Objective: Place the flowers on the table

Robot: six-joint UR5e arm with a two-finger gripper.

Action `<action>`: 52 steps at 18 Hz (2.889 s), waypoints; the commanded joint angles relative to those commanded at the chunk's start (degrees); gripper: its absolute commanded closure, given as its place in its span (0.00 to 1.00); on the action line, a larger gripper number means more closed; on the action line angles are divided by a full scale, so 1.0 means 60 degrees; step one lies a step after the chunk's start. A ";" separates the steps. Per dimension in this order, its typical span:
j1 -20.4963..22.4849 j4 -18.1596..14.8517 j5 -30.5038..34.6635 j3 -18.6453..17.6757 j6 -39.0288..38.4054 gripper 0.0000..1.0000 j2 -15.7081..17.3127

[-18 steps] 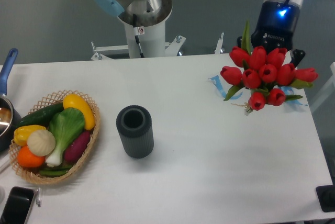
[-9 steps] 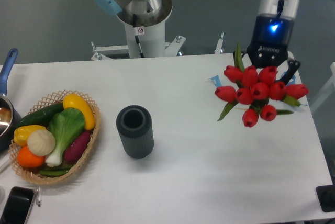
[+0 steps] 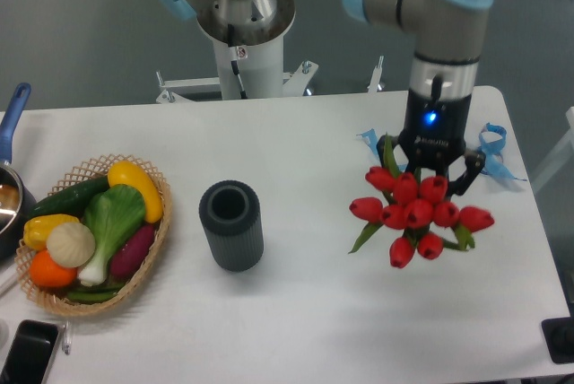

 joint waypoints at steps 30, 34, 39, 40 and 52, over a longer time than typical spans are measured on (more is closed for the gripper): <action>-0.1144 0.0103 0.1186 0.0717 0.0146 0.00 -0.1571; -0.0603 0.0059 0.1230 0.0994 0.0117 0.00 -0.0648; 0.0071 -0.0730 0.1201 0.1771 0.0190 0.00 -0.0164; 0.0189 -0.1052 0.1158 0.1845 0.0292 0.00 -0.0061; 0.1858 -0.2635 0.0514 0.0527 0.3864 0.00 0.1931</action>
